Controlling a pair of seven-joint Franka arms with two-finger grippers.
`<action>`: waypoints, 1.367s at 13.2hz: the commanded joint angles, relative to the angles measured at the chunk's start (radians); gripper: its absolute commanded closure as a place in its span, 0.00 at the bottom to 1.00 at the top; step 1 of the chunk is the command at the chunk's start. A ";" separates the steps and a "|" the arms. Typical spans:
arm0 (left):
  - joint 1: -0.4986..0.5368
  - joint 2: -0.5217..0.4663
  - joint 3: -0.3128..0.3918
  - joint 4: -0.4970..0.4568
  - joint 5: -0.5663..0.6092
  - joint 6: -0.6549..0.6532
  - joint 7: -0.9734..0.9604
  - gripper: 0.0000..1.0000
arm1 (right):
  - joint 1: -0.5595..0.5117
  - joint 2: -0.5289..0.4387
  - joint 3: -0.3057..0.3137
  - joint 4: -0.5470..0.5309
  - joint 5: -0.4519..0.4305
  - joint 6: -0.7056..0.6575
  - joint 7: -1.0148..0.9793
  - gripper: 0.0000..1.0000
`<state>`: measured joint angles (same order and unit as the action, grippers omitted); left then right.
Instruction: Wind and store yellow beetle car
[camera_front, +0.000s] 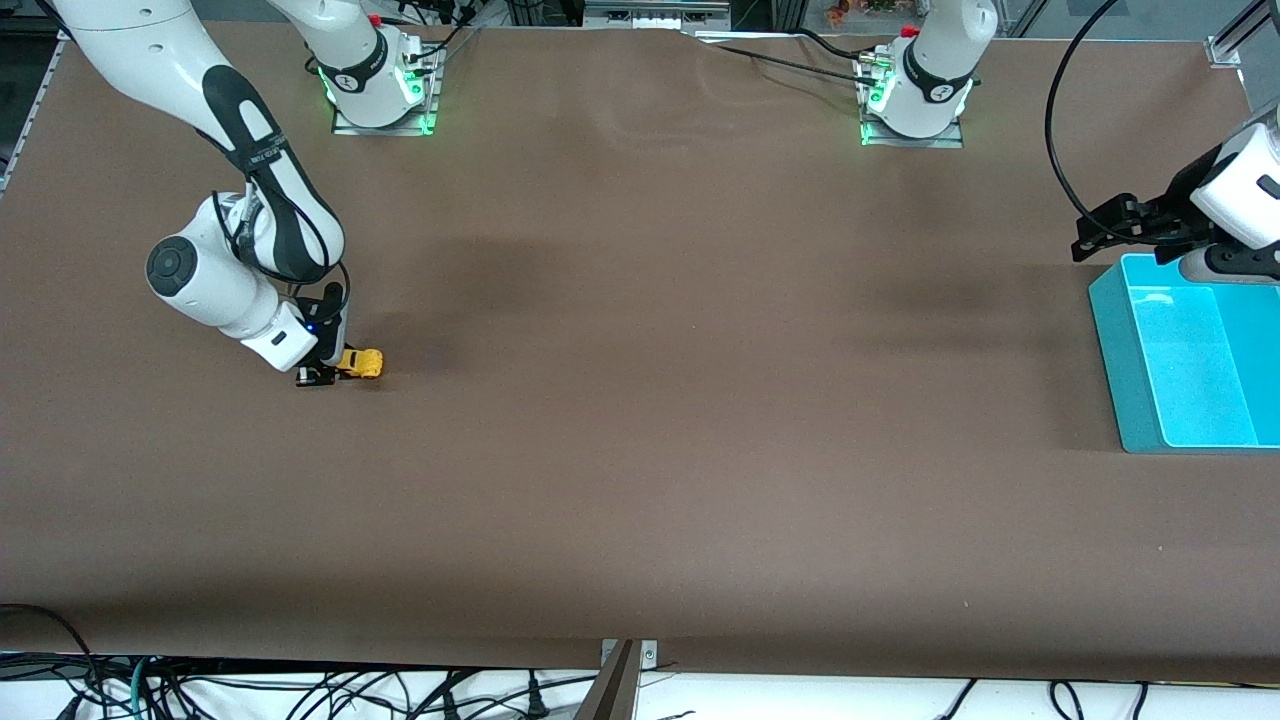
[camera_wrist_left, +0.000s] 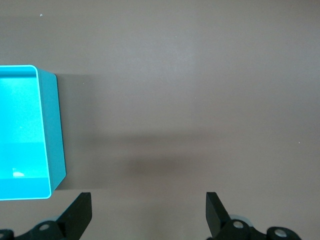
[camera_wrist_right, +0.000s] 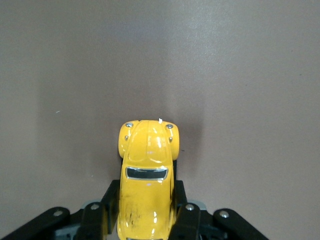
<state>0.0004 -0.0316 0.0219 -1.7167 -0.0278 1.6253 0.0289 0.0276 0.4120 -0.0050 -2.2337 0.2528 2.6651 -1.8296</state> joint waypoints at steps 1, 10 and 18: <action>-0.002 -0.001 -0.008 0.022 0.022 -0.024 -0.003 0.00 | -0.040 0.034 0.031 0.023 0.026 0.009 -0.065 0.88; -0.002 -0.001 -0.008 0.022 0.022 -0.032 -0.001 0.00 | -0.110 0.085 0.056 0.052 0.026 0.007 -0.177 0.88; -0.002 0.004 -0.010 0.034 0.022 -0.042 -0.003 0.00 | -0.218 0.119 0.086 0.075 0.026 -0.001 -0.313 0.87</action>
<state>-0.0002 -0.0316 0.0179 -1.7088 -0.0278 1.6095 0.0289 -0.1525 0.4300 0.0749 -2.2028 0.2695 2.6324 -2.0673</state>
